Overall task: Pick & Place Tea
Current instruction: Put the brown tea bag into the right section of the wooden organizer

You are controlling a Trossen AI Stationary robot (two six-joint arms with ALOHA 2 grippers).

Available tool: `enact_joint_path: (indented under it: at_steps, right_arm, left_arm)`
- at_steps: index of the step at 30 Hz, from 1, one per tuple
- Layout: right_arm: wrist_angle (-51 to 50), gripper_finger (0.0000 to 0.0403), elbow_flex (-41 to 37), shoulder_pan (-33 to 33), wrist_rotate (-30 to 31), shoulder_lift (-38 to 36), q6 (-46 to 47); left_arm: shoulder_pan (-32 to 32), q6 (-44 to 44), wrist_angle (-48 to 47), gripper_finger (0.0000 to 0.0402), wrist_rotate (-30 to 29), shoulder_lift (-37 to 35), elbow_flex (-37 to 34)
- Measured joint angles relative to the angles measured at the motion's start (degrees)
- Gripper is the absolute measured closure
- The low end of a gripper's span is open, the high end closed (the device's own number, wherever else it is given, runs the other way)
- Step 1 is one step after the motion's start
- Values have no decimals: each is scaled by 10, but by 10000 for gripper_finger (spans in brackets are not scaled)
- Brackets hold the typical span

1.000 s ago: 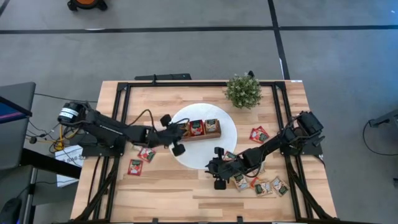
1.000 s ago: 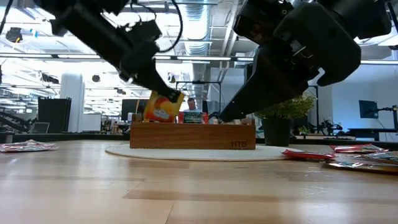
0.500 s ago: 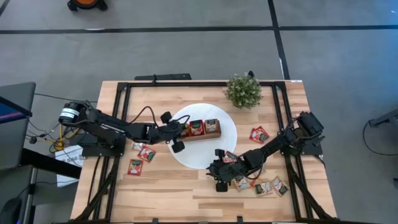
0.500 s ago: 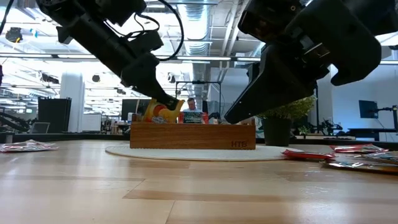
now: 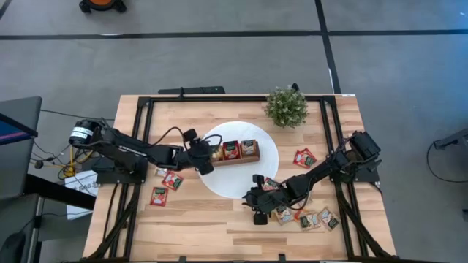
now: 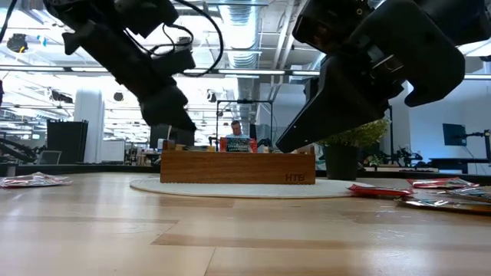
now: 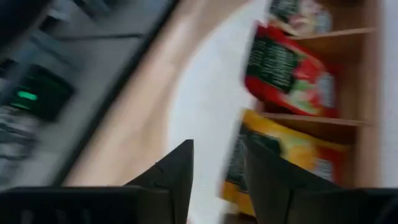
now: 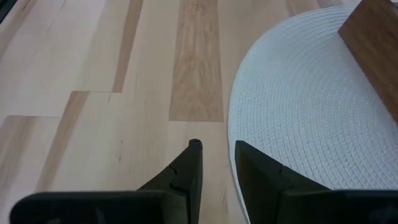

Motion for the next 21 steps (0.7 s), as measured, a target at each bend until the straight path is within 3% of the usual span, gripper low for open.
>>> enact_joint_path:
  at_steps: [3,9,16,21]
  right_arm:
    - [0,316,0,0,0,0,0]
    - [0,316,0,0,0,0,-9]
    - [0,316,0,1,0,0,-10]
    - [0,316,0,1,0,0,-10]
  left_arm:
    - [-16,42,0,274,-47,0,12]
    - [-67,51,3,290,-61,0,72]
    - [-167,-16,-3,310,-74,0,104]
    - [-248,-123,-52,324,-77,0,104]
